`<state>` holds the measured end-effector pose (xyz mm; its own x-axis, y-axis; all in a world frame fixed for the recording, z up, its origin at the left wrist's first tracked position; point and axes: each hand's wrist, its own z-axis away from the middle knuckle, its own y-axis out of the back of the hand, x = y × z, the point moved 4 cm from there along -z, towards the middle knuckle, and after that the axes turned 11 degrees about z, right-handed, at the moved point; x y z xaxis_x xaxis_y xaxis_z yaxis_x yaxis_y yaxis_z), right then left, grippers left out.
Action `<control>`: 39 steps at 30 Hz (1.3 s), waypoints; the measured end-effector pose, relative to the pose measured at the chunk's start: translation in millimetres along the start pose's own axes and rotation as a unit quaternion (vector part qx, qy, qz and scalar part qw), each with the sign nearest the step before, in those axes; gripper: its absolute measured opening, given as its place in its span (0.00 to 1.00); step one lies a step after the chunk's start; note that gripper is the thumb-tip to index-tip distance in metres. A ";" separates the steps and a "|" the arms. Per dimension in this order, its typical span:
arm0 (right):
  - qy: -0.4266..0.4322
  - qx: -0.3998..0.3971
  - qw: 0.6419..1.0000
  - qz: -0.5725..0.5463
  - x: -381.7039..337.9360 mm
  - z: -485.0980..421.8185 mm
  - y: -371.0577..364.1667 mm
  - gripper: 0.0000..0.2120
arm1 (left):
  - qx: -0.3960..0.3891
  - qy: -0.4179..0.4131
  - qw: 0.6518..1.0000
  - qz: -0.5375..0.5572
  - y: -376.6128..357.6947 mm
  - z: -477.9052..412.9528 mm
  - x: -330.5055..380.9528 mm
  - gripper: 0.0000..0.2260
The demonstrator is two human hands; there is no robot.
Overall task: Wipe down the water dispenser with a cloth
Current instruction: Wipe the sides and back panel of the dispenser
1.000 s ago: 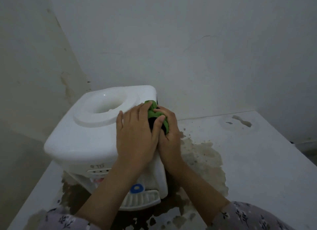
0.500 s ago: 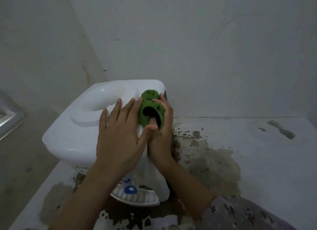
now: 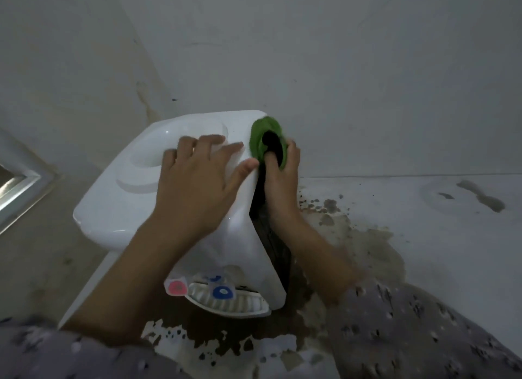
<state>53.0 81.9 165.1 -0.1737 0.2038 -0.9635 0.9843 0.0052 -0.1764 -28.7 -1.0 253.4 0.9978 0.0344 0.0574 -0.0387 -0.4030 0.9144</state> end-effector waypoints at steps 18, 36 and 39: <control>0.276 0.034 0.959 0.051 15.4 121.2 5.2 0.19 | -0.053 -0.025 0.998 0.030 -10.2 -6.4 -14.6 0.20; 0.466 -0.024 0.857 0.218 -29.7 106.6 -5.1 0.13 | -0.004 -0.138 0.935 0.325 29.2 32.2 -19.9 0.09; 0.479 0.004 0.860 0.177 -20.3 113.4 -5.3 0.09 | -0.021 -0.197 0.938 0.285 24.1 46.9 -19.1 0.12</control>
<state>47.8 -33.3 162.8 0.2463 0.9040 -0.3494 0.9692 -0.2298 0.0886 -46.2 -54.2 255.6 0.7571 -0.5199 0.3957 -0.5651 -0.2171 0.7959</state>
